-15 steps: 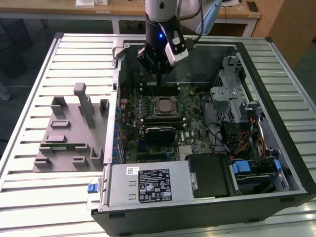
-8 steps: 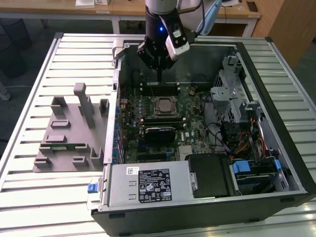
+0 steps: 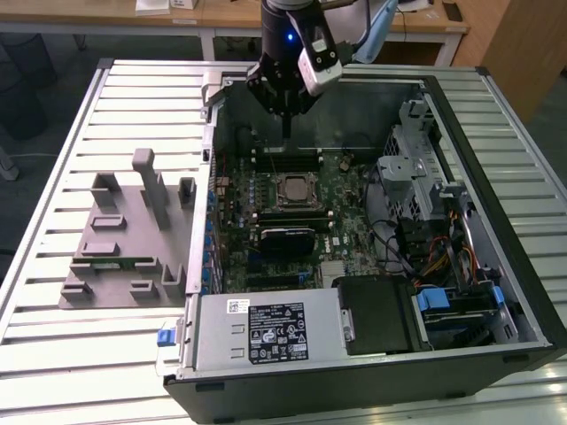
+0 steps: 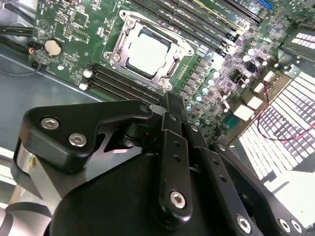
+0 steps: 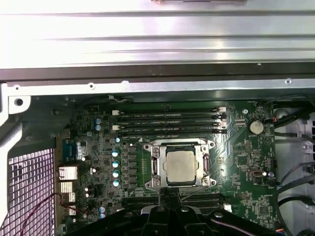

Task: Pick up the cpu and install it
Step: 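Close the cpu cover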

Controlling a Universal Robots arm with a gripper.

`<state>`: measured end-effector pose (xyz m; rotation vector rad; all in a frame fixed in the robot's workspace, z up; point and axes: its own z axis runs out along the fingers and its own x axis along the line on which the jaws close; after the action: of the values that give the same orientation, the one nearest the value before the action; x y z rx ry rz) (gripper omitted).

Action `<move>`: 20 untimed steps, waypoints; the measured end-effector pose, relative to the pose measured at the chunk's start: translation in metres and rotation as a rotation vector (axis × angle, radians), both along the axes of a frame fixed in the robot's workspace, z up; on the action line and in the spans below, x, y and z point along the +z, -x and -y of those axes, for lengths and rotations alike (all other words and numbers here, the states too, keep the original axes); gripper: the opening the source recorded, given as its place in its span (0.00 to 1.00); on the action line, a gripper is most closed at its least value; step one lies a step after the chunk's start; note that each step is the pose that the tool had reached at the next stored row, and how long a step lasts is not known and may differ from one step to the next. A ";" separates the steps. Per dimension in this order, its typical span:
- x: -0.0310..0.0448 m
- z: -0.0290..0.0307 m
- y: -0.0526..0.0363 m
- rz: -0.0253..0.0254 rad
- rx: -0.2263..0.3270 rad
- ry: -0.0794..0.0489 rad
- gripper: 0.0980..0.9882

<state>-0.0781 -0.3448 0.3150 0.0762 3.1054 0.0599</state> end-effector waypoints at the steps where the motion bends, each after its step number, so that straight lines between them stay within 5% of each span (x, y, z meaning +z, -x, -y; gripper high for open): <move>1: 0.0019 0.0000 0.0000 0.0002 0.000 0.000 0.01; 20: -0.0034 0.0000 -0.0001 0.0002 0.000 0.000 0.01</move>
<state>-0.0781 -0.3447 0.3116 0.0762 3.1052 0.0596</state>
